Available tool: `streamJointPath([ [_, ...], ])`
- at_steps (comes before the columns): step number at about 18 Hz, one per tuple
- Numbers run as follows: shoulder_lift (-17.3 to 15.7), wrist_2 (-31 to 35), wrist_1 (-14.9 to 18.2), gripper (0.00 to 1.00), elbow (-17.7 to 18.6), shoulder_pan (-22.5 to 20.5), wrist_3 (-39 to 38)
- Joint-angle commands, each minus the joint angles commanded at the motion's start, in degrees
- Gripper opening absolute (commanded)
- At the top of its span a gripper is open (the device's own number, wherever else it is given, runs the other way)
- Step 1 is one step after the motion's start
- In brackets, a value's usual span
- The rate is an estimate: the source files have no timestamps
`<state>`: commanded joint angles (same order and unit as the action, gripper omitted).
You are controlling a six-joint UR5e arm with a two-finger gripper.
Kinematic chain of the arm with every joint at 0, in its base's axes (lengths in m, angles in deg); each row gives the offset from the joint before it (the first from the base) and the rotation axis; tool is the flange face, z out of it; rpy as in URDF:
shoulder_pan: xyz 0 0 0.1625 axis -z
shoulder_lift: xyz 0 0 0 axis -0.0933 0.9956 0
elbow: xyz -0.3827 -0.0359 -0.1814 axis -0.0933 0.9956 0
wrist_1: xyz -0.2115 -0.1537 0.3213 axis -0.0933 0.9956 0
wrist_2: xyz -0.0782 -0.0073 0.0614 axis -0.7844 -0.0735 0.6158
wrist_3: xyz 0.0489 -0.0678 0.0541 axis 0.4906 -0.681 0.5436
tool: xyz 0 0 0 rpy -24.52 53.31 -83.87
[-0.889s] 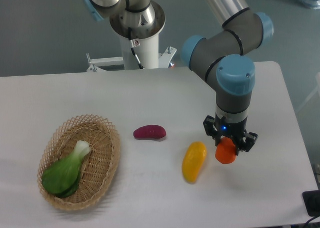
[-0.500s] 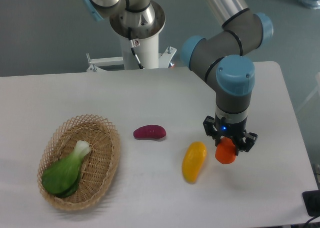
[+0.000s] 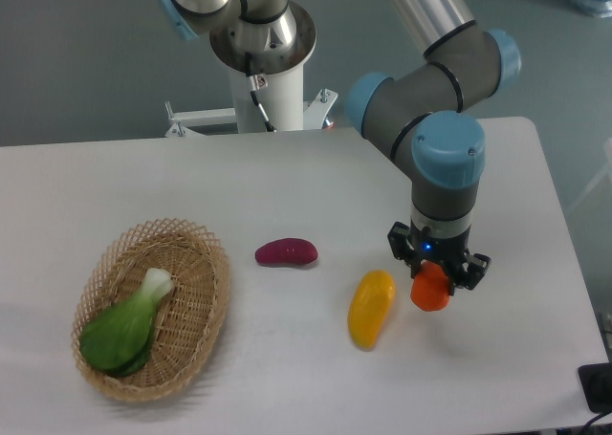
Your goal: Place the orange on the table
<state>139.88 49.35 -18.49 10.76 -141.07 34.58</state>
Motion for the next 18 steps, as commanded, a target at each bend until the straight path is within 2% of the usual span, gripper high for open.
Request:
streamJointPath([
  [1,-0.6,1.5,-1.8,0.57,2.0,0.0,0.3],
  [2,-1.3,3.0,-5.1,0.57,5.4,0.0,0.6],
  [4,-3.1,3.3,-7.6,0.57,9.5,0.1,2.1],
  [7,-5.6,3.3,-7.6,0.57,13.5,0.3,3.3],
  [10,-6.9,3.3,-7.7,0.59,15.7,0.5,3.3],
  [15,-7.0,8.4,-8.3,0.62,19.4,5.7,2.6],
  [16,-7.0,8.8,-8.3,0.65,19.7,6.2,2.6],
  [18,-7.0,10.4,-8.4,0.78,21.0,7.5,2.5],
])
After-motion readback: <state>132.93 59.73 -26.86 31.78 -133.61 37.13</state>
